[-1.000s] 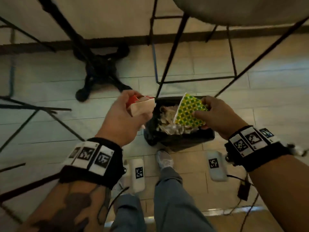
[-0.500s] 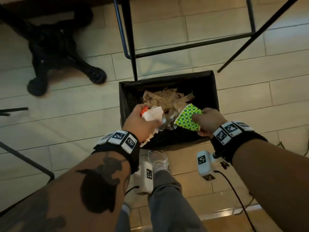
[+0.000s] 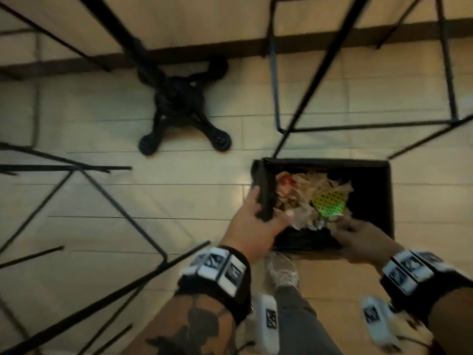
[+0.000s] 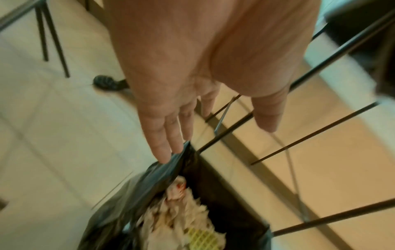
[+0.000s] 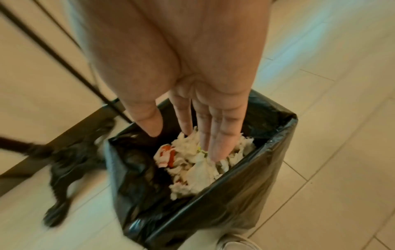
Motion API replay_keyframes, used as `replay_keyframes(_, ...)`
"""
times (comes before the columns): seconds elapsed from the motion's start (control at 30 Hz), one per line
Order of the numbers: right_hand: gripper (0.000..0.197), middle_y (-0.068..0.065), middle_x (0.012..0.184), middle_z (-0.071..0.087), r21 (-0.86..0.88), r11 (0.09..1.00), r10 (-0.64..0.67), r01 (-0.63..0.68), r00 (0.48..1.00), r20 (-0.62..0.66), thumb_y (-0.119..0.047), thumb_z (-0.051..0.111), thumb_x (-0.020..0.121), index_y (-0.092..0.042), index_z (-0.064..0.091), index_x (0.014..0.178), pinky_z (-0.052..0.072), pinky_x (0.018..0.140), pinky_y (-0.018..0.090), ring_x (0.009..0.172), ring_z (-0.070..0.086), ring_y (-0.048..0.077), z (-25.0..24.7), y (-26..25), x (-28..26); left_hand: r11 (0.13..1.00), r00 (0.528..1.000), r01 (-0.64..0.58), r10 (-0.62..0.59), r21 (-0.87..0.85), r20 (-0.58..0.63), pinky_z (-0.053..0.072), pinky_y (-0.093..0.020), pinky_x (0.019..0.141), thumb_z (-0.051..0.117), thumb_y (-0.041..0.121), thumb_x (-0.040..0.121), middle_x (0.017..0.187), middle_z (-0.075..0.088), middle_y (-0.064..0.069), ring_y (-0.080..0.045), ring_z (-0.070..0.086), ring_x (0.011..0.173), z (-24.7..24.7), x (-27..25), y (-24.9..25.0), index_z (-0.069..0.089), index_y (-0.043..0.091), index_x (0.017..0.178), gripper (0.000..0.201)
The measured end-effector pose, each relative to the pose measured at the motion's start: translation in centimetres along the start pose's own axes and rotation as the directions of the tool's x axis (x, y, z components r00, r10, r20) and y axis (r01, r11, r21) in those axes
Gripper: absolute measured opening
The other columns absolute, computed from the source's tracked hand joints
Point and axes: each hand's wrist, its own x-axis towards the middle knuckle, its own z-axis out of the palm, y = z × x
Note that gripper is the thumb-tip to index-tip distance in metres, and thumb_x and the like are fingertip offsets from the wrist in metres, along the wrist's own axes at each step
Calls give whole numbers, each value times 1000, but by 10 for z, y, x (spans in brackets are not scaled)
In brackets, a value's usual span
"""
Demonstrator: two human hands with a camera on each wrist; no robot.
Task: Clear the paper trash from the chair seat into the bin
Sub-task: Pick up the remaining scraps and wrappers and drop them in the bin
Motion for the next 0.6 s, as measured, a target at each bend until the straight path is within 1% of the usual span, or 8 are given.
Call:
replay_keyframes(0.07, 11, 21, 100, 67, -107, 993, -40, 45, 998, 53, -20, 65, 97, -12, 67, 104, 56, 73, 46, 87, 68, 40, 11, -16, -23, 999, 999, -27, 26, 34, 21, 54, -22, 94, 79, 34, 90, 122, 64, 11, -9, 67, 110, -32, -50, 20, 47, 29, 149, 67)
replay_keyframes(0.13, 13, 16, 85, 68, -258, 962, -66, 85, 995, 80, -24, 73, 90, -13, 70, 98, 49, 62, 34, 72, 67, 34, 24, -37, -53, 993, 997, -80, 78, 82, 25, 52, -15, 88, 77, 38, 90, 102, 62, 23, 2, 63, 98, -73, -106, 34, 56, 34, 138, 53)
replay_keyframes(0.23, 64, 11, 124, 70, -449, 871, -183, 198, 980, 78, -76, 78, 56, -38, 70, 106, 39, 84, 6, 115, 65, 32, 51, -48, -39, 993, 995, -60, 52, 101, 86, 46, -12, 89, 80, 46, 83, 104, 65, 25, 2, 58, 94, -134, -175, 68, 63, 41, 120, 41)
replay_keyframes(0.33, 60, 0, 128, 69, -523, 709, -460, 474, 872, 166, -90, 66, 49, -58, 66, 100, 26, 96, -6, 121, 63, 24, 71, -106, -34, 989, 987, -144, 141, 31, 82, 45, -28, 111, 74, 59, 65, 97, 62, 16, -8, 56, 97, -206, -255, 57, 64, 39, 87, 31)
replay_keyframes(0.37, 62, -5, 118, 74, -531, 666, -482, 524, 845, 230, -92, 63, 49, -62, 64, 104, 36, 93, -4, 110, 68, 19, 73, -142, -67, 974, 977, -214, 214, 70, 5, 48, -28, 108, 73, 60, 70, 101, 63, 18, -4, 59, 100, -226, -276, 55, 65, 43, 90, 27)
replay_keyframes(0.43, 63, -9, 94, 79, -501, 638, -501, 586, 809, 308, -92, 62, 51, -61, 62, 106, 59, 75, 20, 87, 75, 11, 88, -218, -170, 938, 919, -269, 317, 216, -234, 52, -21, 98, 73, 56, 84, 117, 64, 21, 4, 61, 108, -256, -321, 50, 62, 50, 117, 35)
replay_keyframes(0.5, 35, -11, 87, 78, -483, 534, -601, 694, 713, 360, -72, 67, 67, -62, 63, 100, 62, 77, 40, 81, 75, 10, 113, -278, -255, 876, 818, -335, 454, 347, -354, 50, -17, 96, 69, 54, 91, 125, 60, 23, 8, 55, 113, -289, -364, 31, 56, 45, 132, 45)
replay_keyframes(0.6, 33, -16, 93, 75, -495, 320, -721, 808, 547, 426, -68, 58, 72, -53, 64, 101, 55, 79, 31, 86, 70, 5, 162, -363, -363, 850, 686, -280, 502, 446, -527, 41, -23, 107, 65, 56, 92, 133, 50, 23, 5, 44, 124, -333, -383, 5, 54, 44, 133, 44)
